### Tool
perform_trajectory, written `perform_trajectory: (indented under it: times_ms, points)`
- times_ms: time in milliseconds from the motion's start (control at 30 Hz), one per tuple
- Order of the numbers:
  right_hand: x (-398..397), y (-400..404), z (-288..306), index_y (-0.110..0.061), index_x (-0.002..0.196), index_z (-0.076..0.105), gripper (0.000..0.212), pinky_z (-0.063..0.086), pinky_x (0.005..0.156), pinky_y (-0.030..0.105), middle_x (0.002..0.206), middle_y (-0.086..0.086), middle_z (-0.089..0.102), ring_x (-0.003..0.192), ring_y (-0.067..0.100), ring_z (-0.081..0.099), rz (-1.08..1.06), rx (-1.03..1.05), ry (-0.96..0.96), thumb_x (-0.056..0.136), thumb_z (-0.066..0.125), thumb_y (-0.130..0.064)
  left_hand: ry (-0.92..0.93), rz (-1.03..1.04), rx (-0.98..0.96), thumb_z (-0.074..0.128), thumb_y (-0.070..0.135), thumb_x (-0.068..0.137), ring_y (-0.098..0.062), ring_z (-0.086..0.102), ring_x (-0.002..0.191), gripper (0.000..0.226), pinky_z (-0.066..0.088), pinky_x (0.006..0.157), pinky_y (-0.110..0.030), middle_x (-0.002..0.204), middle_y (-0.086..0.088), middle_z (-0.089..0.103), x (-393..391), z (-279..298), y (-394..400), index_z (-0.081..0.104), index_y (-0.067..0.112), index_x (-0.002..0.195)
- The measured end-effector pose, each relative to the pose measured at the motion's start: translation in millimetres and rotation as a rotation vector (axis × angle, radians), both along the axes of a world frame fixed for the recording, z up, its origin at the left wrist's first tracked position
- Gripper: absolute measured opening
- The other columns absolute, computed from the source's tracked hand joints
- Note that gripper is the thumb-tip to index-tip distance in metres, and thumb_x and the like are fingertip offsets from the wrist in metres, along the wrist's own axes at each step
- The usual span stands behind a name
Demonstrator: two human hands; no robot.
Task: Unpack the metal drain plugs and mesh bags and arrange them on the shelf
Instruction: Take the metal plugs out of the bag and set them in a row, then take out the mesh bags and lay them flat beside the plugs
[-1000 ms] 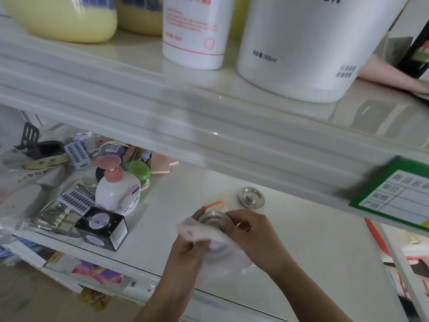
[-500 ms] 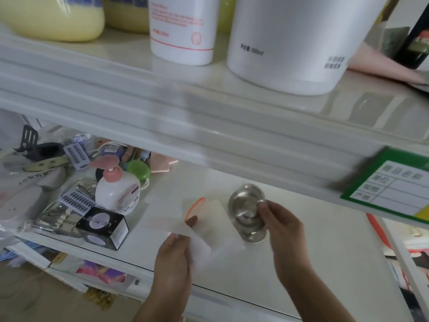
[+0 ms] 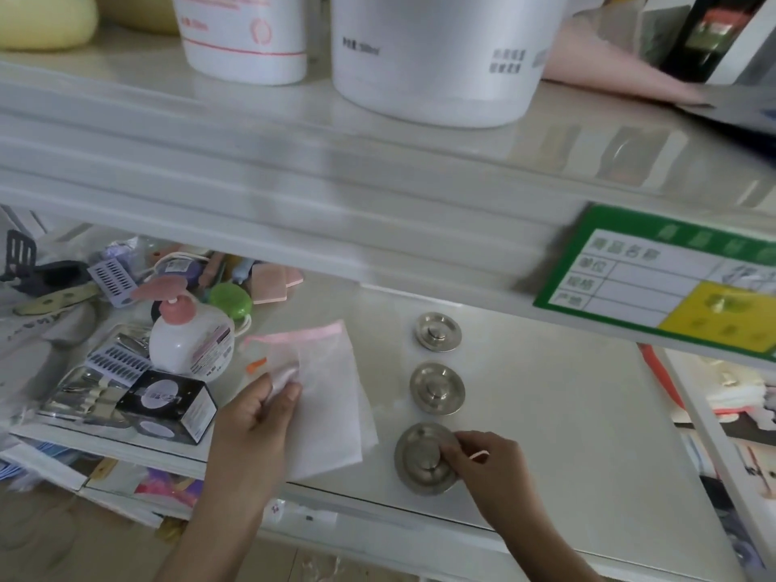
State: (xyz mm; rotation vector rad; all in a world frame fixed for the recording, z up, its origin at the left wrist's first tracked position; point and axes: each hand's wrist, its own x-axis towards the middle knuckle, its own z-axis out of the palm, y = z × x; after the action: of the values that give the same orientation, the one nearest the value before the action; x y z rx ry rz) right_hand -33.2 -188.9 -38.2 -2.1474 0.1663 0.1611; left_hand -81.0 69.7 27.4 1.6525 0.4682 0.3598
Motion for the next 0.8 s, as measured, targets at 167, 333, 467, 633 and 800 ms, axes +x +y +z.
perform_trajectory:
  times_ms: [167, 333, 467, 633, 800]
  points:
    - [-10, 9, -5, -0.024, 0.072, 0.077, 0.021, 0.040, 0.051, 0.020, 0.063, 0.000, 0.067, 0.054, 0.007, 0.056, 0.015, -0.170, -0.040, 0.085, 0.071, -0.040, 0.004, 0.004, -0.058, 0.061, 0.017, 0.095, 0.010, 0.064, 0.075, 0.026, 0.047, 0.073, -0.020, 0.079, 0.042, 0.069, -6, -11, -2, 0.067, 0.042, 0.099]
    - [-11, 13, -6, -0.025, 0.097, 0.075, 0.020, 0.048, 0.073, 0.028, 0.086, -0.006, 0.061, 0.081, 0.015, 0.061, -0.010, -0.328, -0.085, 0.085, 0.070, -0.040, 0.003, 0.013, -0.057, 0.059, 0.017, 0.096, 0.005, 0.061, 0.067, 0.021, 0.046, 0.061, -0.011, 0.075, 0.032, 0.071, -11, -20, 0, 0.069, 0.034, 0.104]
    - [3, 12, 1, -0.023, 0.133, 0.057, 0.054, 0.042, 0.099, 0.036, 0.121, 0.003, 0.054, 0.115, 0.026, 0.051, 0.068, -0.448, -0.272, 0.085, 0.068, -0.045, 0.012, 0.020, -0.086, 0.060, 0.017, 0.096, 0.004, 0.060, 0.066, 0.026, 0.046, 0.063, -0.018, 0.074, 0.028, 0.072, -13, -21, 0, 0.069, 0.041, 0.095]
    - [24, 18, 9, -0.029, 0.143, 0.041, 0.073, 0.029, 0.113, 0.039, 0.149, 0.006, 0.042, 0.137, 0.026, 0.039, 0.218, -0.572, -0.099, 0.083, 0.032, -0.067, -0.008, 0.002, -0.165, 0.065, 0.028, 0.091, -0.017, 0.055, 0.076, 0.018, 0.041, 0.070, -0.034, 0.075, 0.009, 0.066, -15, -23, -4, 0.075, 0.043, 0.092]
    - [11, 41, 56, -0.028, 0.106, 0.073, 0.036, 0.048, 0.090, 0.031, 0.111, -0.012, 0.064, 0.107, 0.010, 0.060, 0.165, -0.054, -0.343, 0.089, 0.055, -0.054, 0.005, -0.076, -0.162, 0.064, 0.039, 0.083, -0.018, 0.057, 0.077, 0.019, 0.044, 0.072, -0.036, 0.084, -0.003, 0.066, -16, -9, -22, 0.075, 0.053, 0.091]
